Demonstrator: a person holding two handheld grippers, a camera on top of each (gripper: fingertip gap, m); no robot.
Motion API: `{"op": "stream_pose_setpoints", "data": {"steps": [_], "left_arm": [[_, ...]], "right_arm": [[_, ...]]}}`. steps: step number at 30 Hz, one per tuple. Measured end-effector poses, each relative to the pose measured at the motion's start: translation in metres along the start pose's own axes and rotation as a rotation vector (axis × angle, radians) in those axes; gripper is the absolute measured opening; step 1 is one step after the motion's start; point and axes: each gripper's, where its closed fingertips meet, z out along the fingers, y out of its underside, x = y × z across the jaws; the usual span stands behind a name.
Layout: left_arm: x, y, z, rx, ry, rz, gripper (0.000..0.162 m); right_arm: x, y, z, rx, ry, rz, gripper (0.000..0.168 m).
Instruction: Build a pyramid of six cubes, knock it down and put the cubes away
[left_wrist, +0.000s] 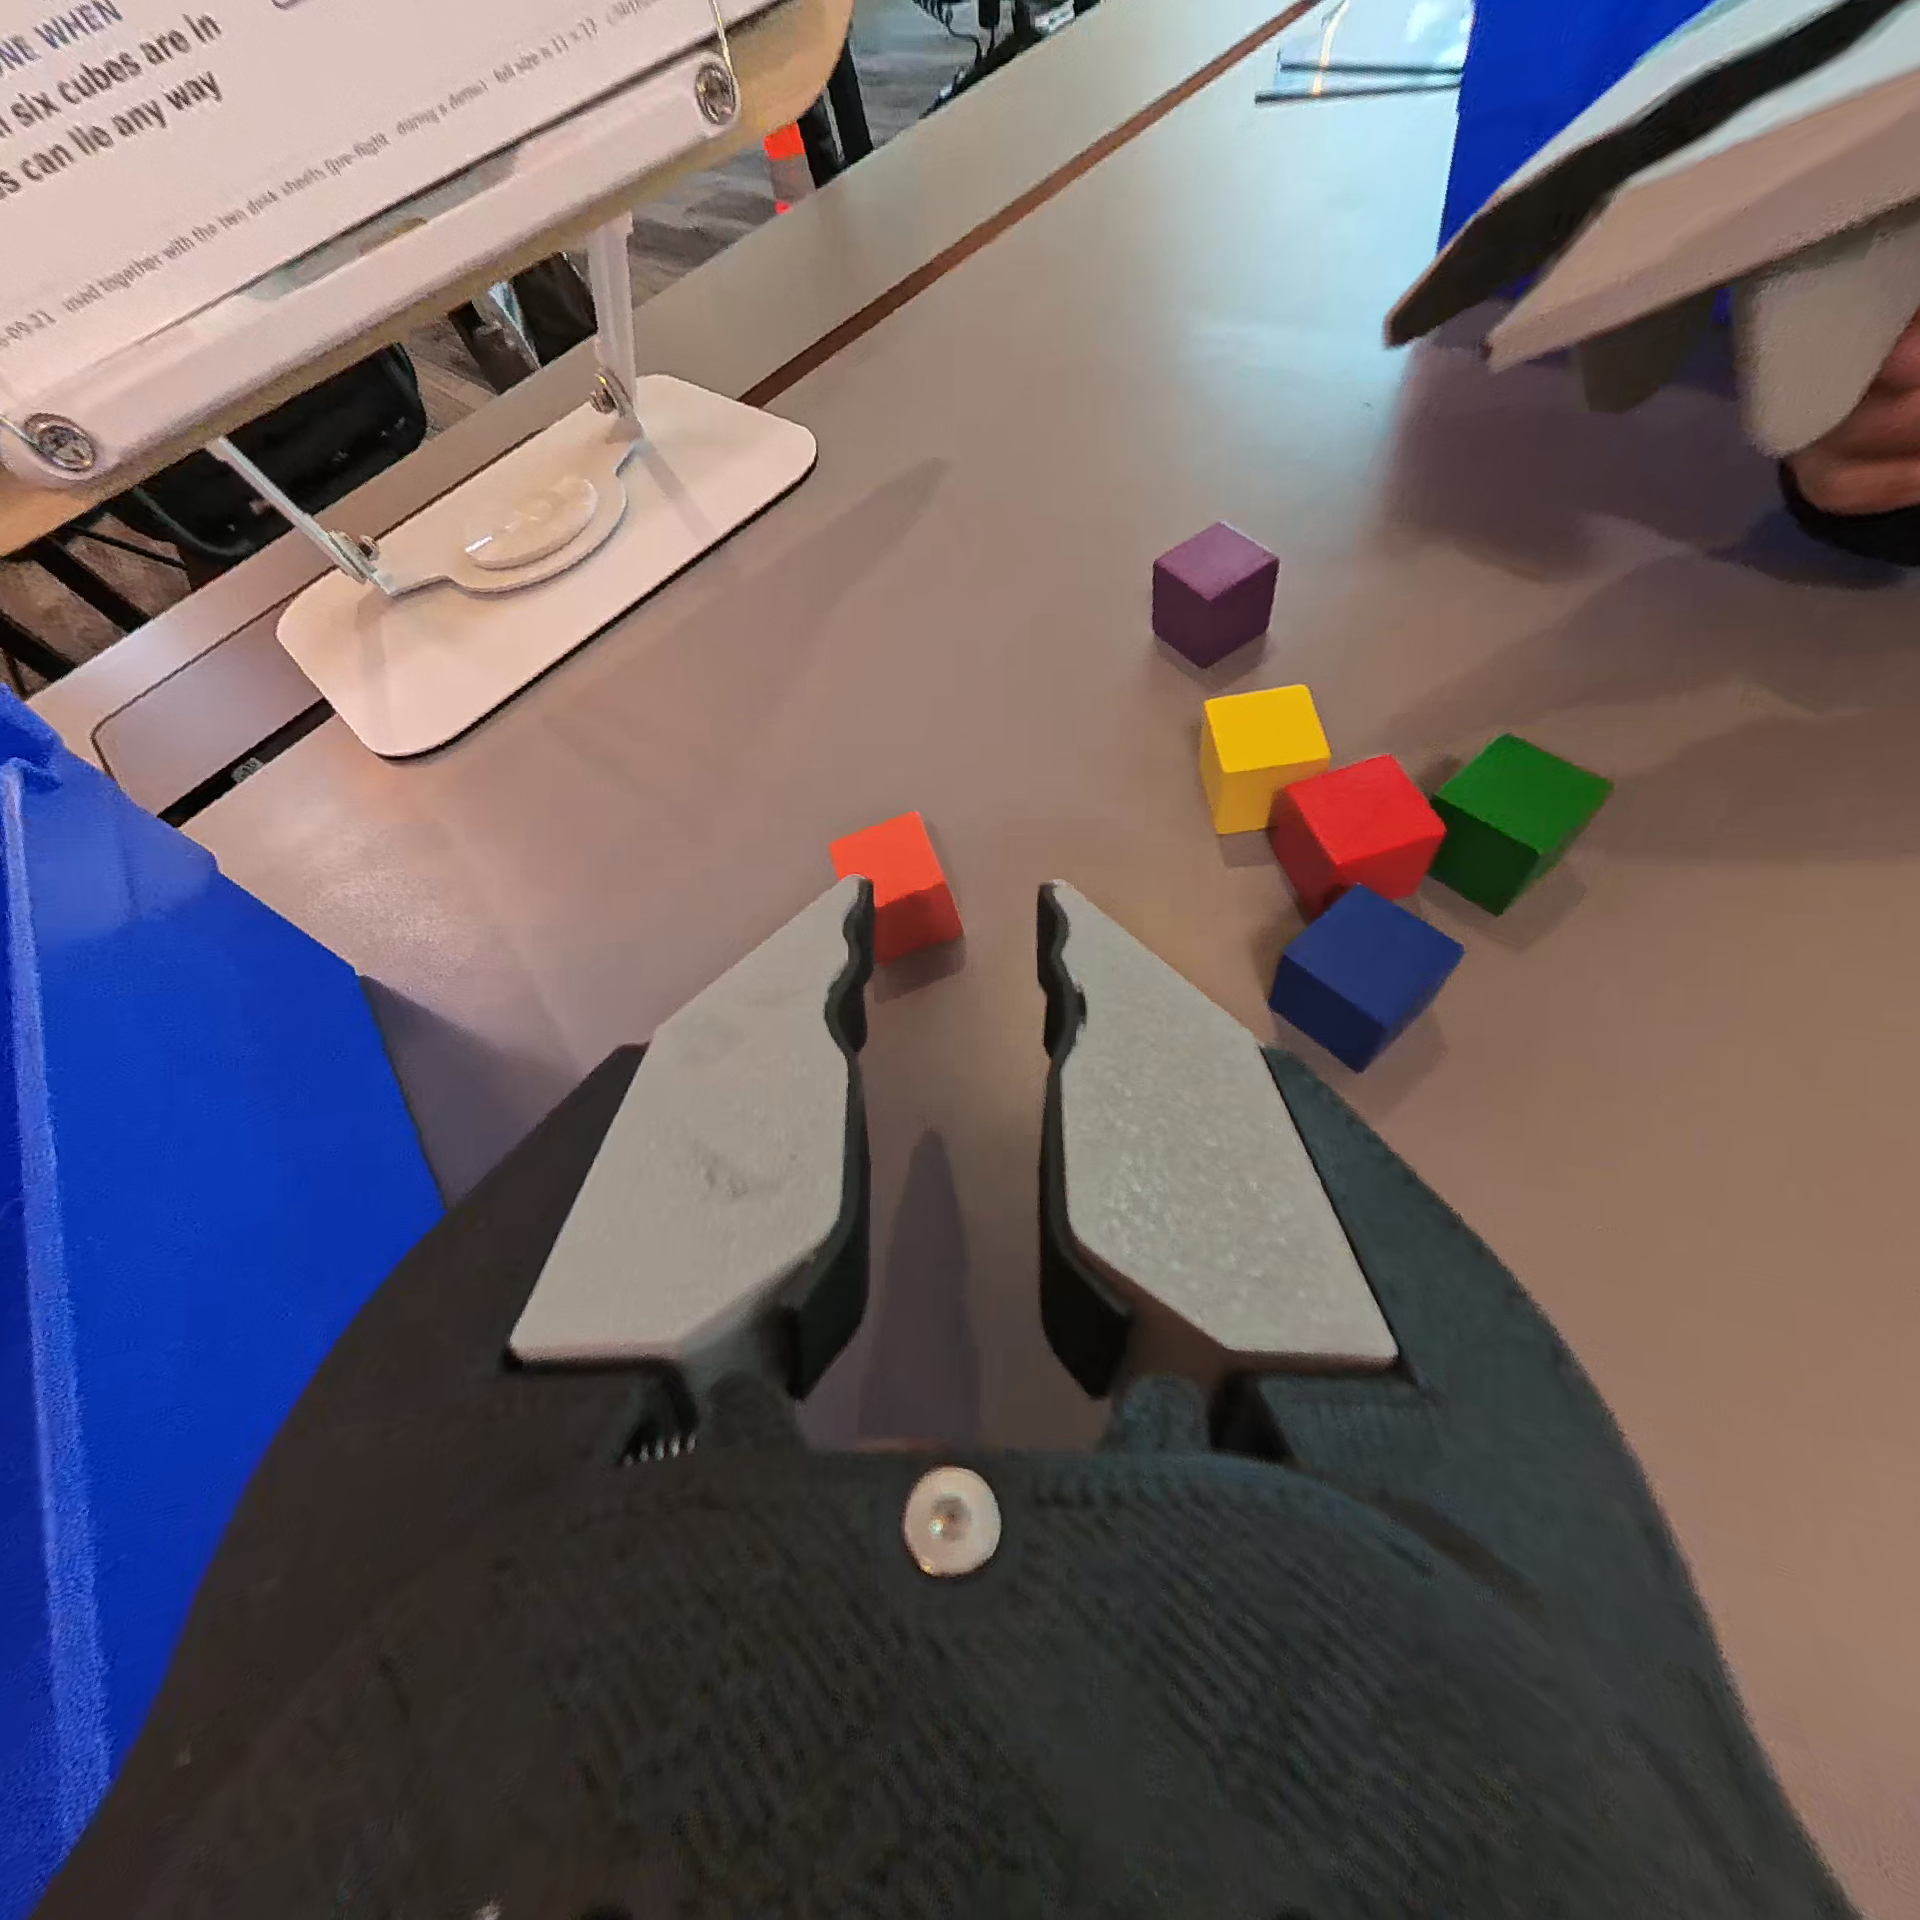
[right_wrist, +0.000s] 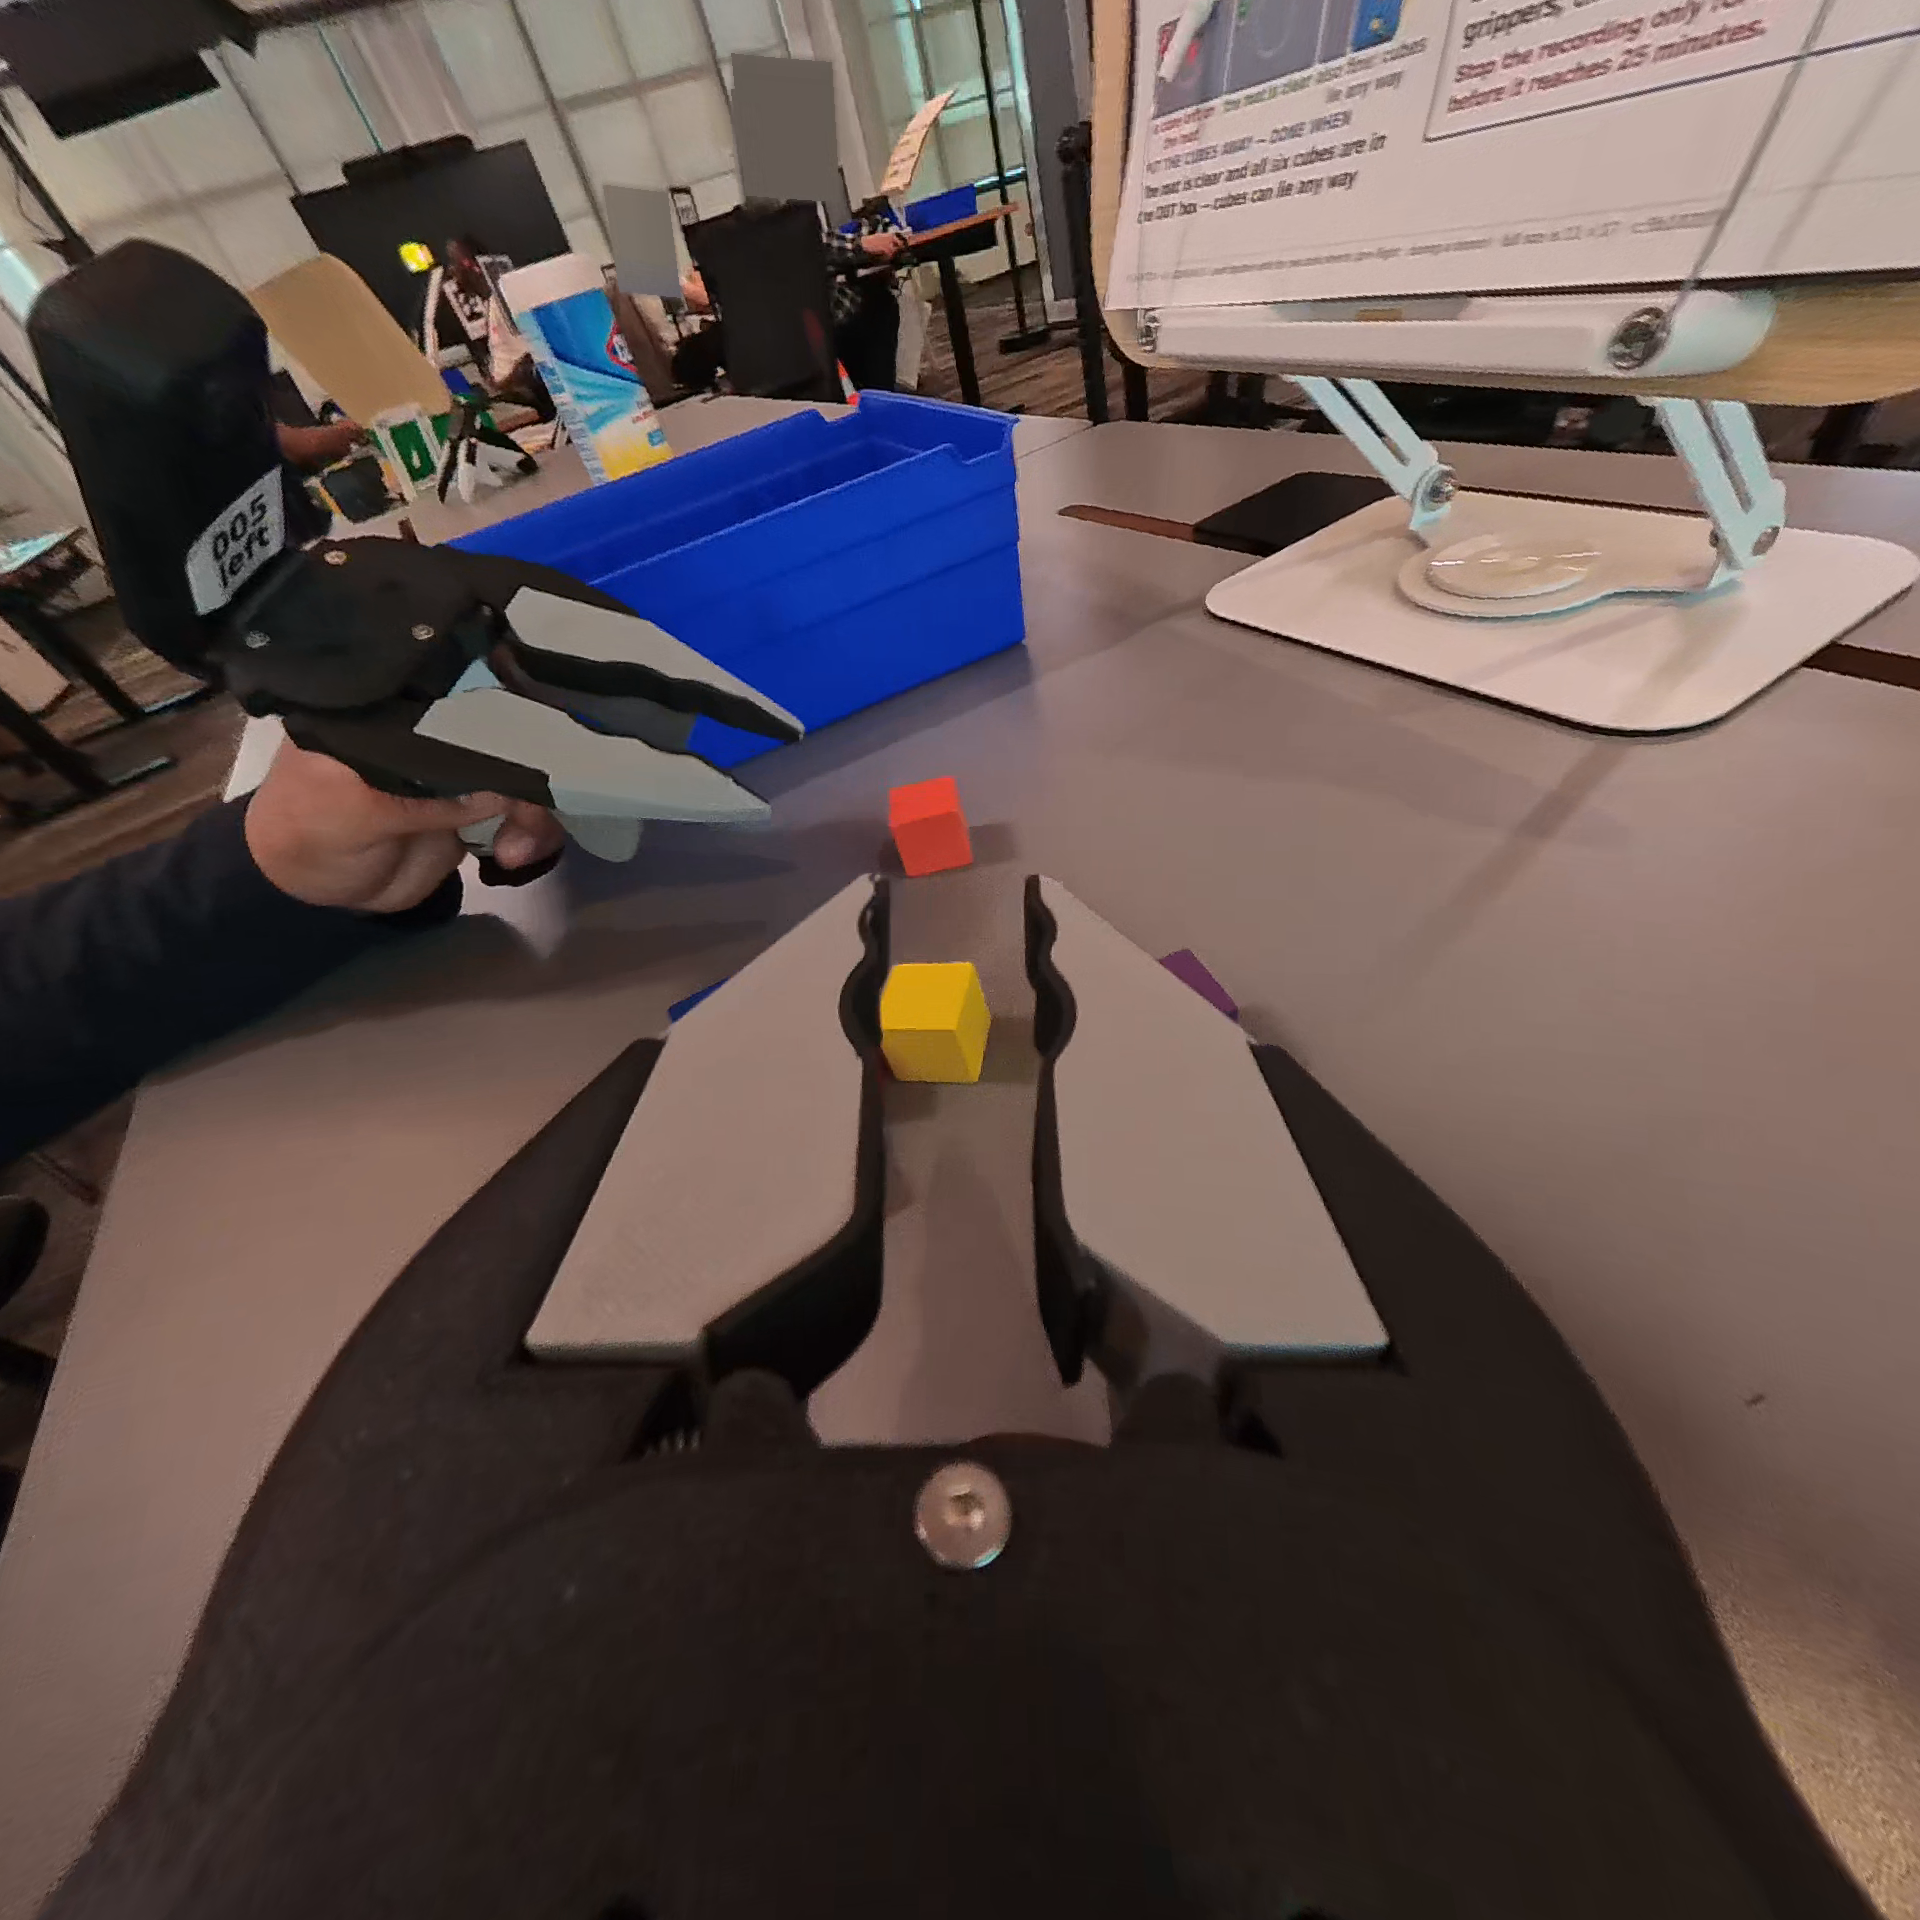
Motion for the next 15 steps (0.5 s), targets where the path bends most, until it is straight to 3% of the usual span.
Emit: {"op": "stream_pose_setpoints", "data": {"steps": [4,9,15], "left_arm": [[0.001,-0.003,-0.003,0.017,0.011,-0.015,0.029],[0.006,0.001,0.001,-0.01,0.013,0.013,0.03],[0.01,0.002,0.004,-0.03,0.01,0.052,0.029]], "right_arm": [[-0.001,0.007,0.005,-0.039,0.006,-0.034,0.032],[0.042,0.023,0.0,-0.154,0.292,-0.113,0.033],[0.056,0.036,0.011,-0.269,0.345,-0.175,0.039]]}}
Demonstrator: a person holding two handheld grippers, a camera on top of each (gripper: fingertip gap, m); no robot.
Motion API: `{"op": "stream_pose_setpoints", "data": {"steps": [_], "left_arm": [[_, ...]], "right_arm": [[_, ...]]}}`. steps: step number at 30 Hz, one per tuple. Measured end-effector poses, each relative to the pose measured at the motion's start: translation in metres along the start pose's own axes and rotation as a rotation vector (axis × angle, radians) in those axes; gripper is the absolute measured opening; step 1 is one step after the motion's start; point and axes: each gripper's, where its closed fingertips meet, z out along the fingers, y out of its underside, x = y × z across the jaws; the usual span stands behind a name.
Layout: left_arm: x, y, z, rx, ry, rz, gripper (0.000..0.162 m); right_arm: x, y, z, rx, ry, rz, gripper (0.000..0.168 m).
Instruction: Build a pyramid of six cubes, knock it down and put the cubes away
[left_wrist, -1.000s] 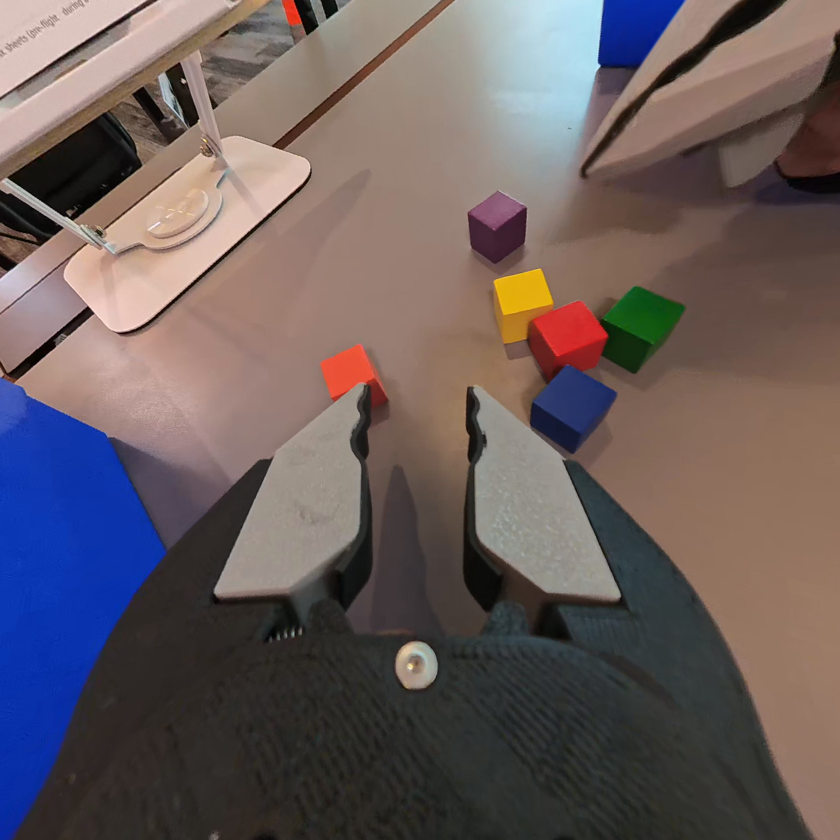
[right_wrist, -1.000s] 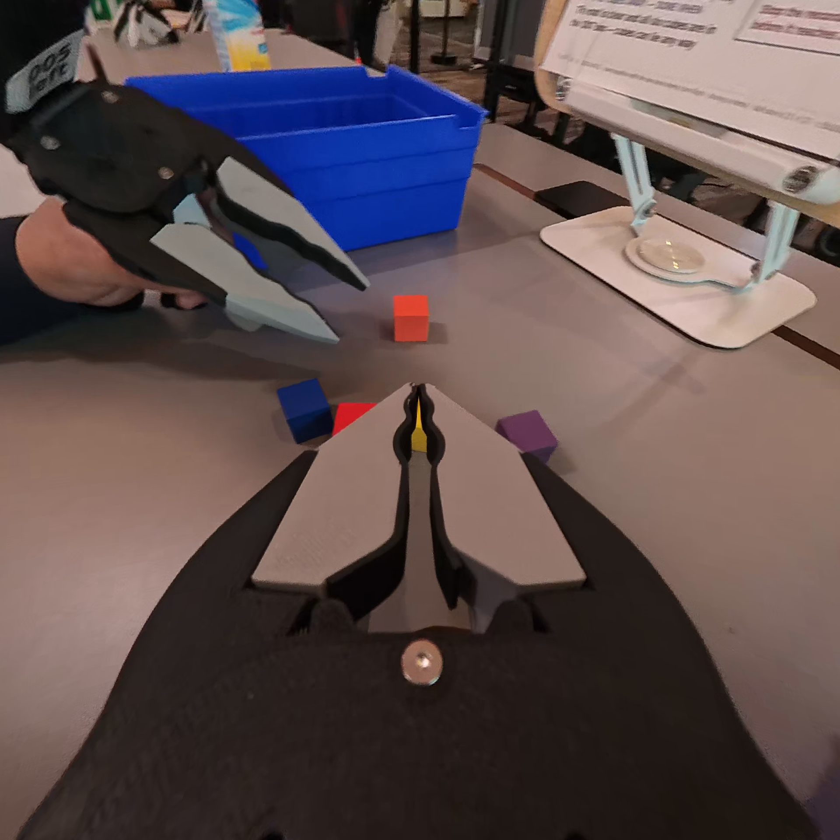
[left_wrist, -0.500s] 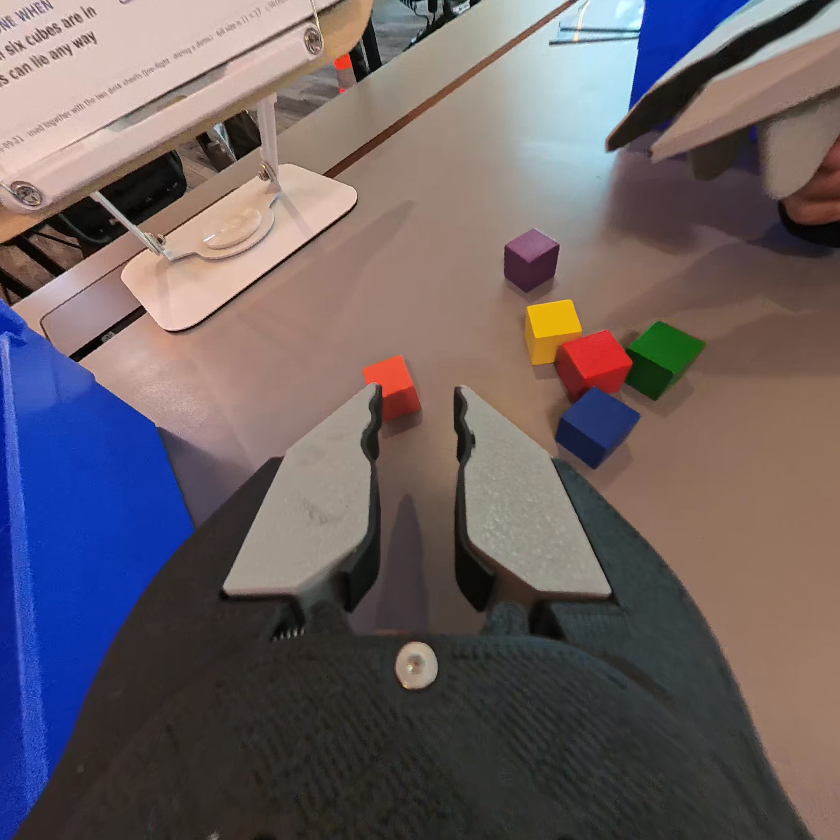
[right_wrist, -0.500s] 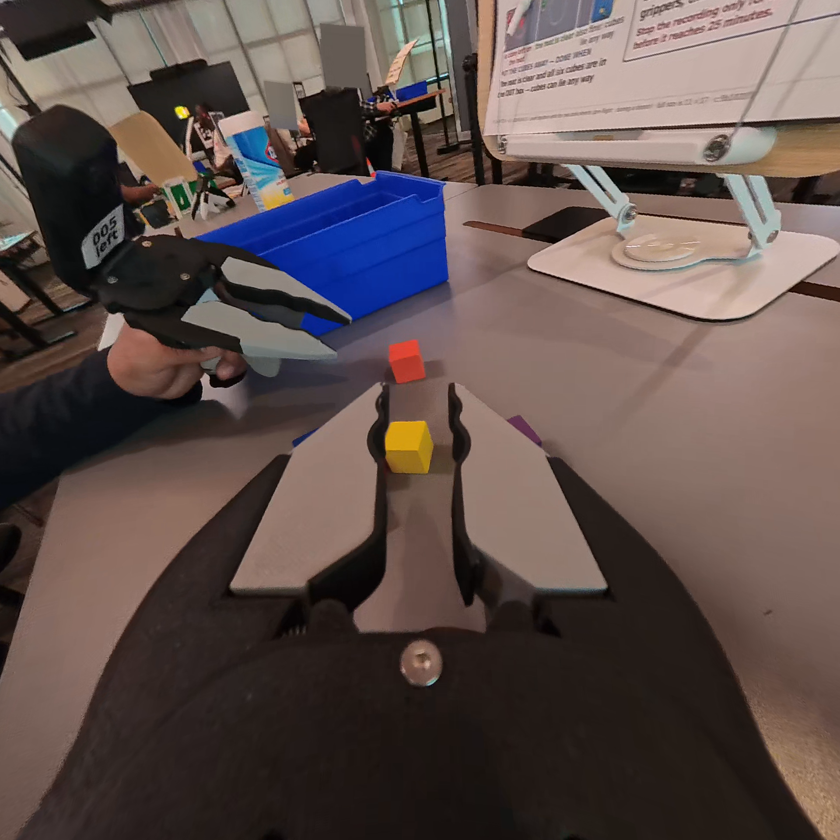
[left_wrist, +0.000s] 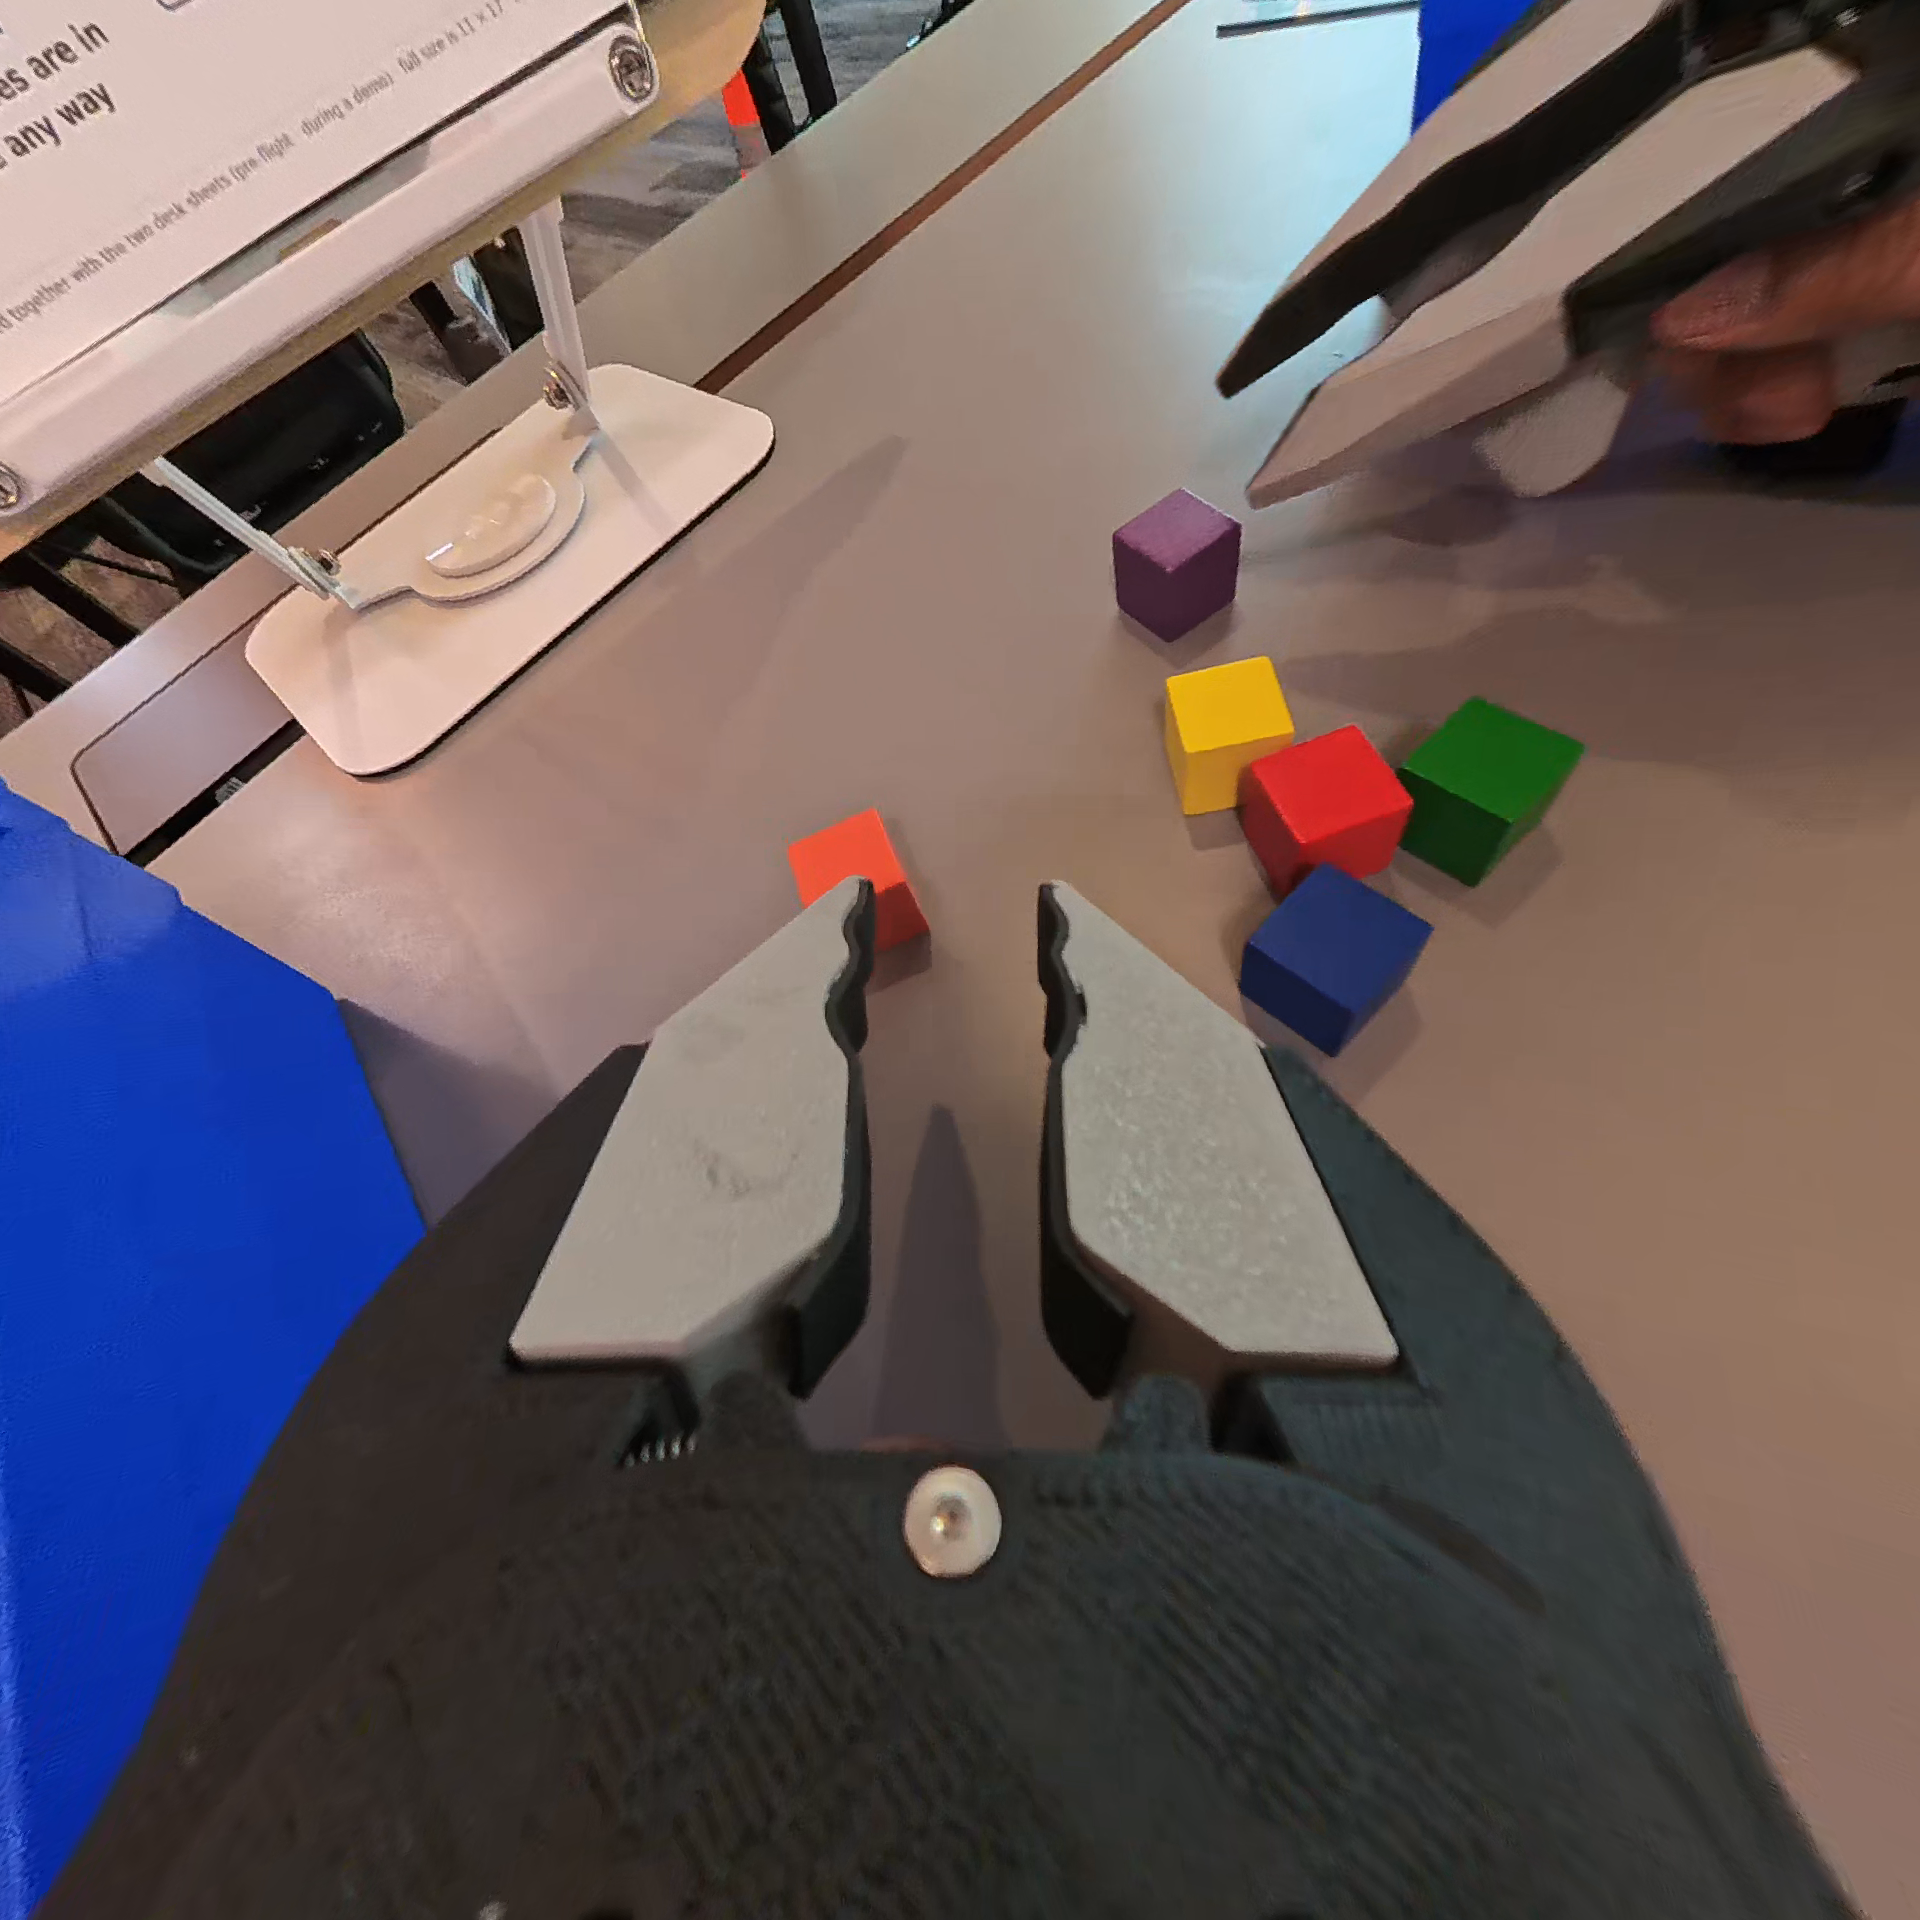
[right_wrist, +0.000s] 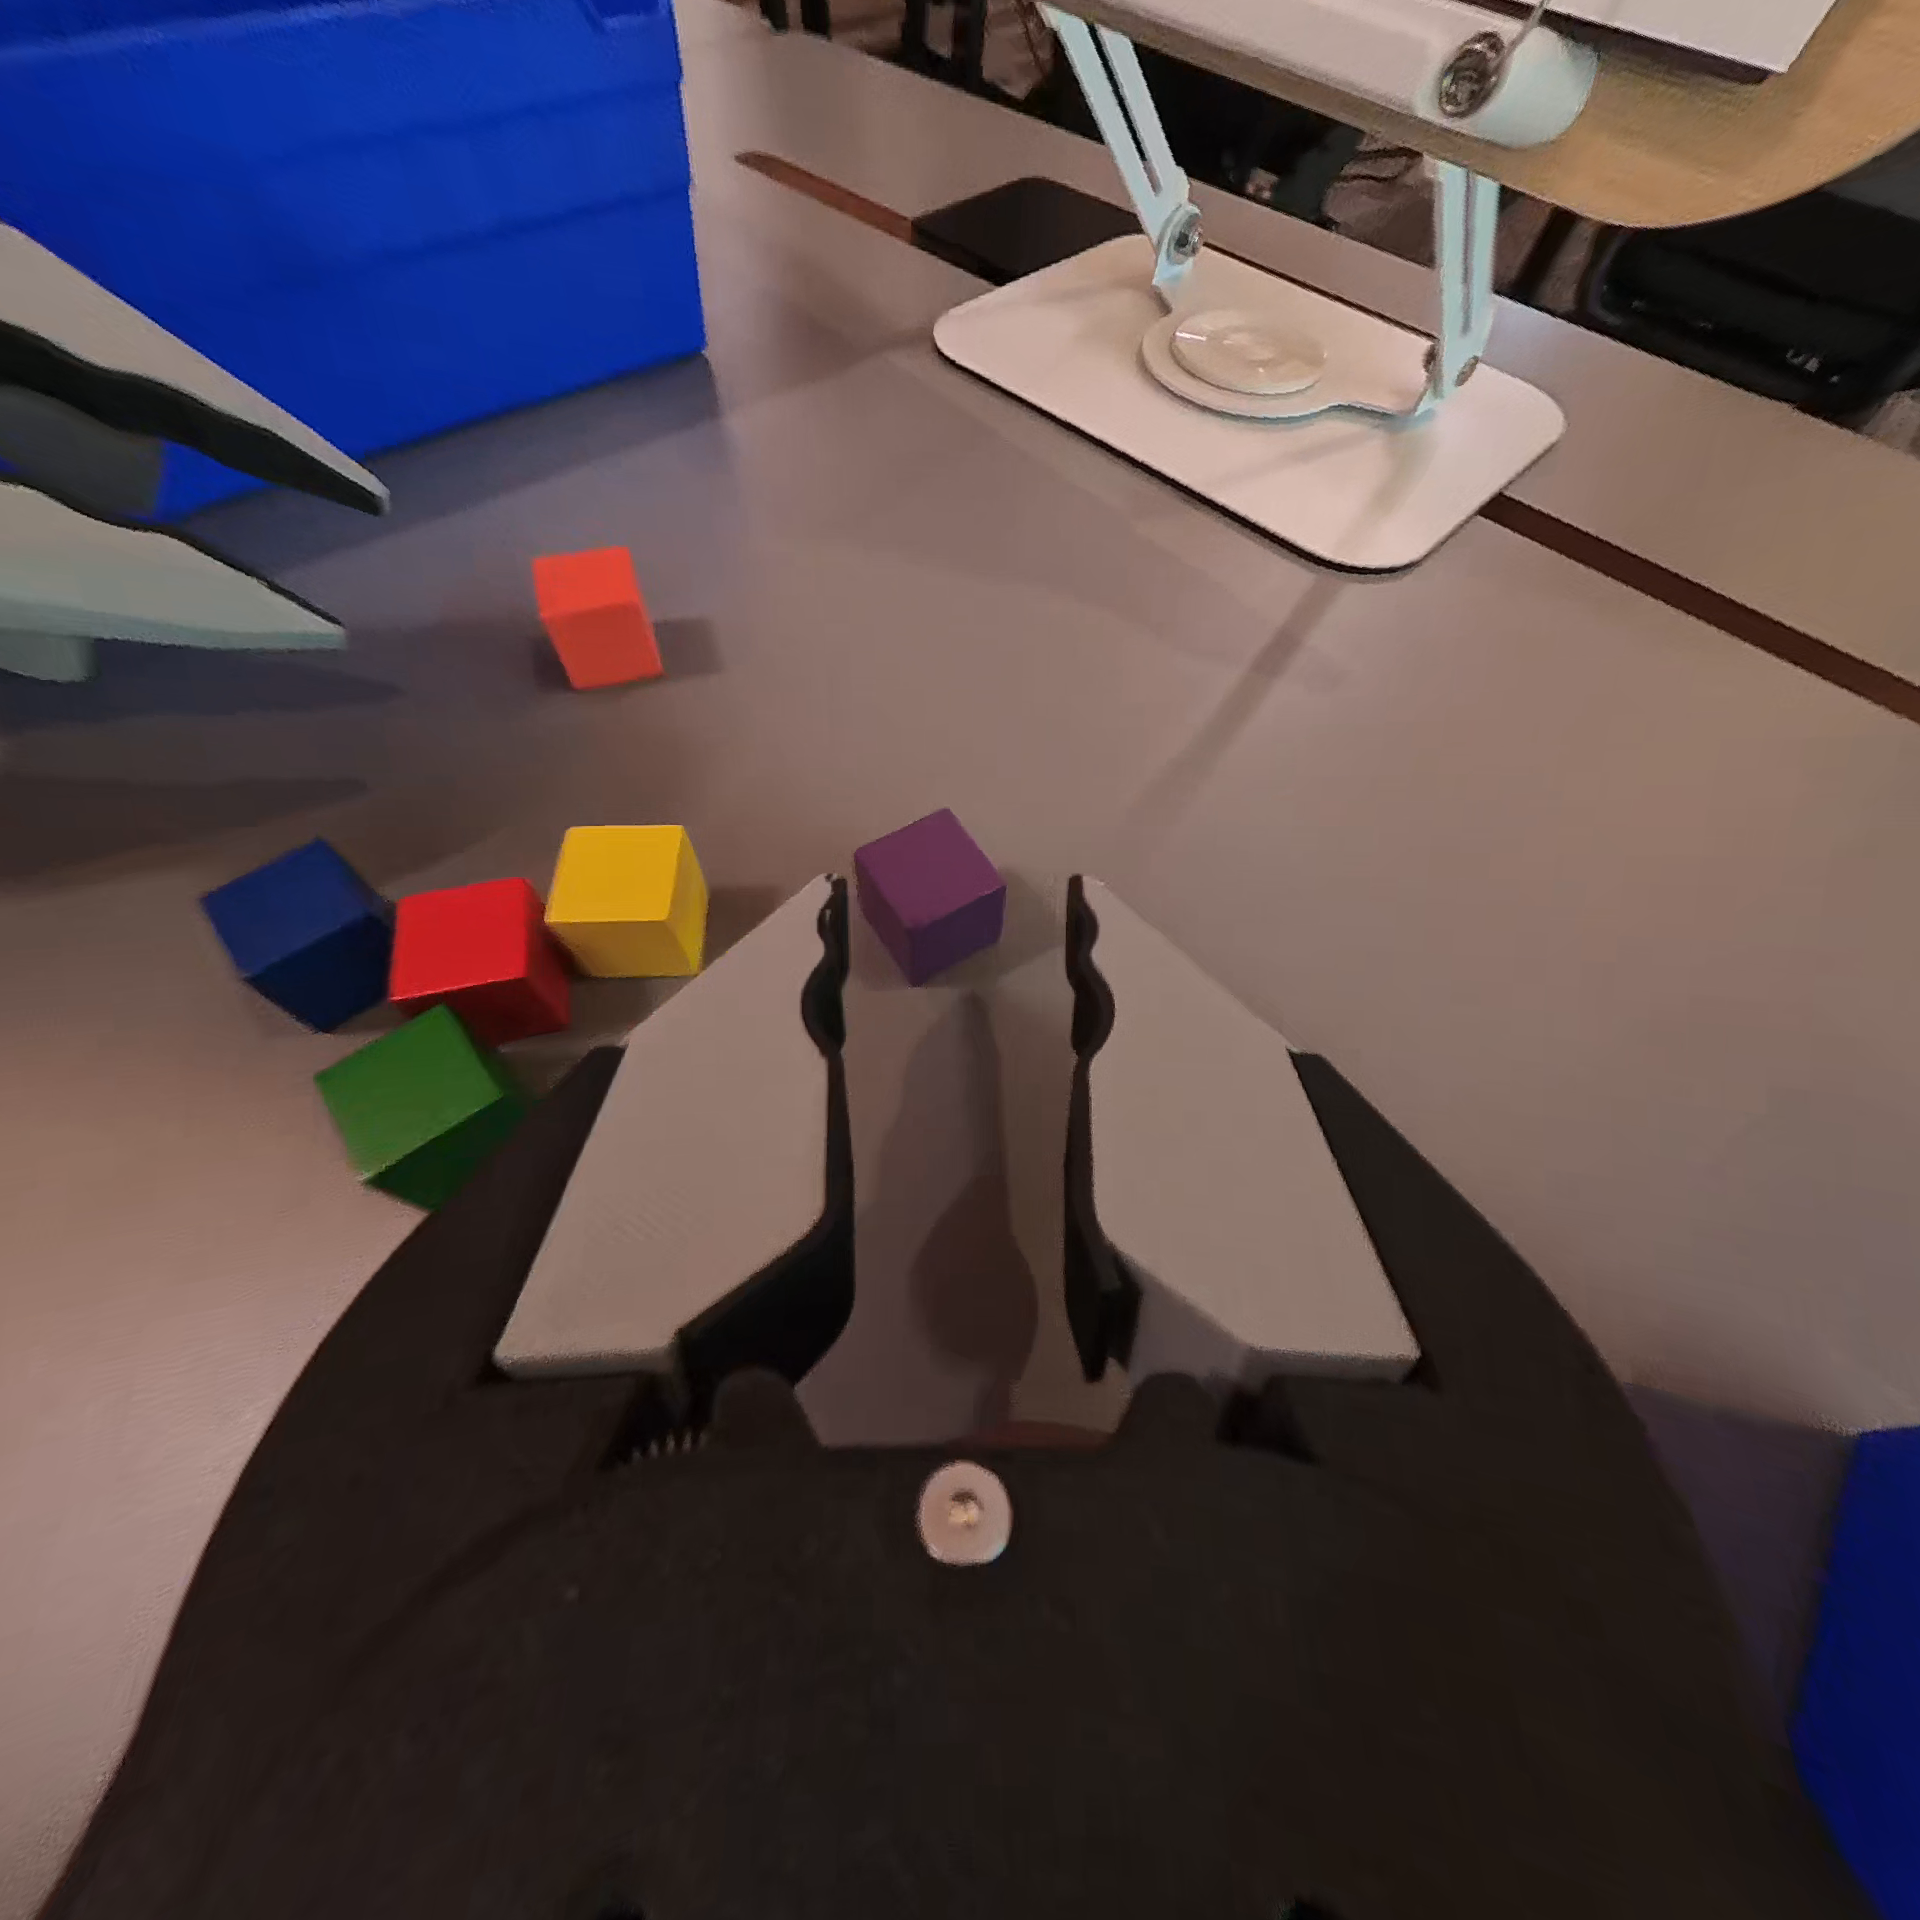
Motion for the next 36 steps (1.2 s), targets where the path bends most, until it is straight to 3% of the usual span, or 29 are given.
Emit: {"op": "stream_pose_setpoints", "data": {"steps": [5,13,22,25,27,31,36], "left_arm": [[-0.005,-0.003,-0.003,0.013,-0.013,-0.01,0.029],[-0.005,-0.001,-0.001,0.013,0.006,-0.038,0.029],[-0.004,-0.001,-0.001,0.008,0.01,-0.03,0.029],[-0.004,0.0,-0.001,0.006,0.009,-0.024,0.029],[-0.005,-0.001,-0.002,0.007,0.005,-0.021,0.029],[-0.008,-0.001,-0.003,0.012,-0.003,-0.025,0.029],[-0.008,-0.003,-0.004,0.033,0.007,-0.046,0.028]], "right_arm": [[0.002,0.006,0.017,-0.082,-0.001,0.018,0.051],[0.004,0.001,0.013,-0.039,-0.027,0.062,0.049],[-0.005,0.008,0.026,-0.116,-0.083,-0.029,0.056],[-0.002,0.014,0.035,-0.174,-0.063,-0.044,0.052],[0.004,0.016,0.037,-0.198,-0.007,-0.065,0.026],[0.027,-0.002,0.018,-0.116,0.219,-0.183,0.025],[0.028,-0.036,-0.021,0.065,0.326,-0.152,0.025]]}}
